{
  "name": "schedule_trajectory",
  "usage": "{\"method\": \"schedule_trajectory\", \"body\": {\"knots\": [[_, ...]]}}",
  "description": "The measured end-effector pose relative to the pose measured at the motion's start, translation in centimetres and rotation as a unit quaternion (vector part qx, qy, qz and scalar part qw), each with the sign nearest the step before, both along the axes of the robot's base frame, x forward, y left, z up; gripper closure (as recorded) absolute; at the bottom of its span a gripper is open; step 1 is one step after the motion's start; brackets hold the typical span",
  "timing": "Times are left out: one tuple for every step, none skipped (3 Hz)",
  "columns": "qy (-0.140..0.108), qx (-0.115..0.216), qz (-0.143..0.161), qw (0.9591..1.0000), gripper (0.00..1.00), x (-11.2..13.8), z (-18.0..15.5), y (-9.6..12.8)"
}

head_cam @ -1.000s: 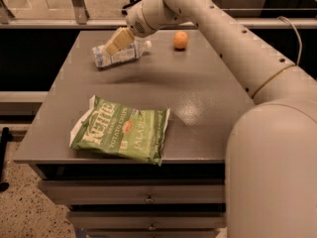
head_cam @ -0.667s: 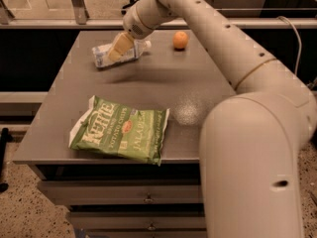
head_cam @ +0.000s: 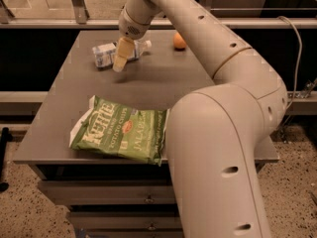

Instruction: Move blue plastic bottle near green jalapeno chip bag

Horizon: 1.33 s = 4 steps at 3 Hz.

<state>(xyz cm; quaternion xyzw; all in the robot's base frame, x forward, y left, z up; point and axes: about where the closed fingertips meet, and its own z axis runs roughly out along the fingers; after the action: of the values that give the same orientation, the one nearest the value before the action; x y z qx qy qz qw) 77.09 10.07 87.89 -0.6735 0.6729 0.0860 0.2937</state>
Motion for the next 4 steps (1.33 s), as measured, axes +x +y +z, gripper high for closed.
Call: {"method": "schedule_trajectory", "body": {"knots": [[0.004,-0.039,0.013,0.9992,0.00,0.0,-0.7,-0.2],[0.015,-0.057,0.021,0.9980,0.12,0.0,-1.4,-0.2],[0.024,-0.064,0.022,0.9974,0.36,0.0,-1.9,-0.3],[0.027,-0.066,0.020,0.9973,0.59,0.1,-1.8,-0.4]]}}
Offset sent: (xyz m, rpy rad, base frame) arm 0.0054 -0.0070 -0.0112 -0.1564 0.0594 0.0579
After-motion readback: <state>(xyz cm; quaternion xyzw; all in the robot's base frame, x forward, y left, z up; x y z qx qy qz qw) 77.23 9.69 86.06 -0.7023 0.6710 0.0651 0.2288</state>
